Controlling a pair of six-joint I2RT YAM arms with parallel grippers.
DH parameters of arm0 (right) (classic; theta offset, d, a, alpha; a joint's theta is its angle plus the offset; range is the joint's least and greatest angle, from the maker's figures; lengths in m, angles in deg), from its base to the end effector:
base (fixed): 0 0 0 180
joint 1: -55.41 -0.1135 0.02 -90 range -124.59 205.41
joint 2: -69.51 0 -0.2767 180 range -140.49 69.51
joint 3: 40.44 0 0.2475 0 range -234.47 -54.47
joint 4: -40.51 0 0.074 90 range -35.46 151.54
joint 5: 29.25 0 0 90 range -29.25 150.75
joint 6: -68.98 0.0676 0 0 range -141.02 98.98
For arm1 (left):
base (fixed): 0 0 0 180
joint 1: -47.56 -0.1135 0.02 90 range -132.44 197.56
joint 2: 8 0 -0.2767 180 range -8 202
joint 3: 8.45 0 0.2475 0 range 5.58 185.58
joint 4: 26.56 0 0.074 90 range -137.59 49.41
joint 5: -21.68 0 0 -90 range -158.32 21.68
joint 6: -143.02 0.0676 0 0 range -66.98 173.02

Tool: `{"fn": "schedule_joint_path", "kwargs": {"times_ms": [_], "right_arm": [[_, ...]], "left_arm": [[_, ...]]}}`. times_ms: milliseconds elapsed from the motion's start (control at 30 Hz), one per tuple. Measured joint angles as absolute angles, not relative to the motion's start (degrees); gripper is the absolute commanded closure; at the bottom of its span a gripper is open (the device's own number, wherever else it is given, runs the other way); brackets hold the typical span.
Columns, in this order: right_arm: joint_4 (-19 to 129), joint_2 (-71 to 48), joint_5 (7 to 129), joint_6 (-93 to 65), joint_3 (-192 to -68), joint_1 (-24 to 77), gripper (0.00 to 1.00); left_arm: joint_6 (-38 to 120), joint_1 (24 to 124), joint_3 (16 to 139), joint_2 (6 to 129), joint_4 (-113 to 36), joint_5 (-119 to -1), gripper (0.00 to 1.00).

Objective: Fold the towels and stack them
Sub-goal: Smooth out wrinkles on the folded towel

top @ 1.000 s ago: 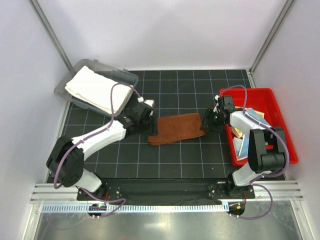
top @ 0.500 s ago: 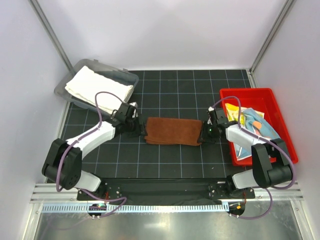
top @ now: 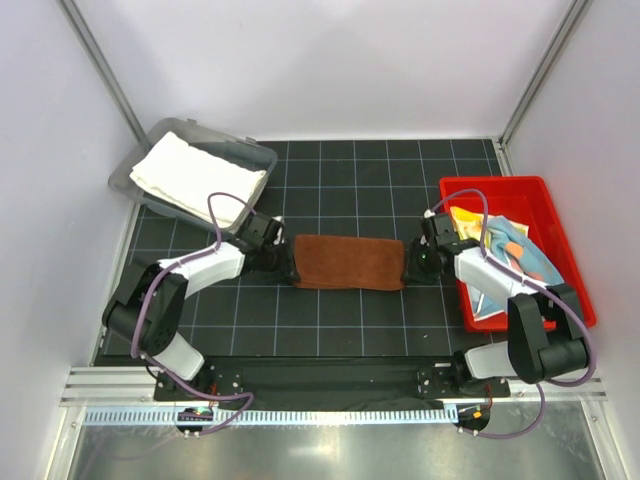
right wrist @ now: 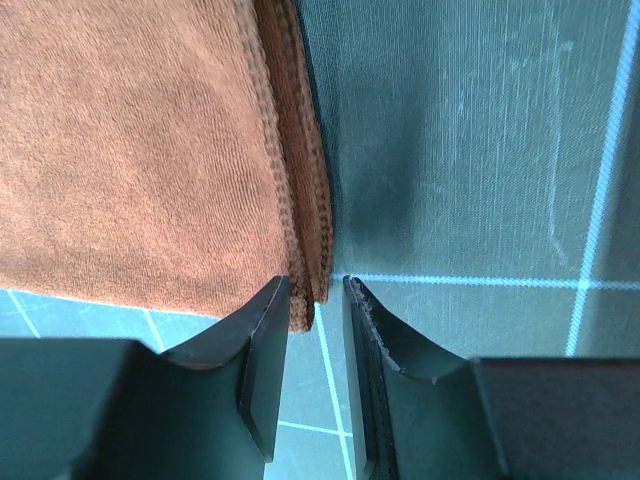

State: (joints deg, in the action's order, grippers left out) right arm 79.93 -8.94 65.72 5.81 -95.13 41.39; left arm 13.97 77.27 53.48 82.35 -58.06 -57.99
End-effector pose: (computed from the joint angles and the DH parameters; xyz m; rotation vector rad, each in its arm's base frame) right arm 0.2459 0.0674 0.1587 0.2748 2.6993 0.3361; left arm 0.2631 -0.1641 0.1508 -0.1568 2.7379 -0.6205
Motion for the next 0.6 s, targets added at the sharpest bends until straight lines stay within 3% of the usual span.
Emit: {"fn": "schedule_joint_path", "kwargs": {"times_ms": [100, 333, 600], "right_arm": [[79.69, -8.03, 66.53, 7.89, -93.93, 41.39, 0.59], [79.45, -4.99, 67.58, 16.89, -91.63, 41.39, 0.57], [77.72, -3.74, 67.84, 23.62, -89.43, 41.39, 0.61]], "left_arm": [[13.91, 77.64, 53.48, 82.79, -57.87, -57.99, 0.65], [12.46, 77.97, 53.43, 81.5, -59.09, -60.25, 0.46], [10.21, 77.97, 54.11, 78.92, -59.92, -63.39, 0.46]]}}
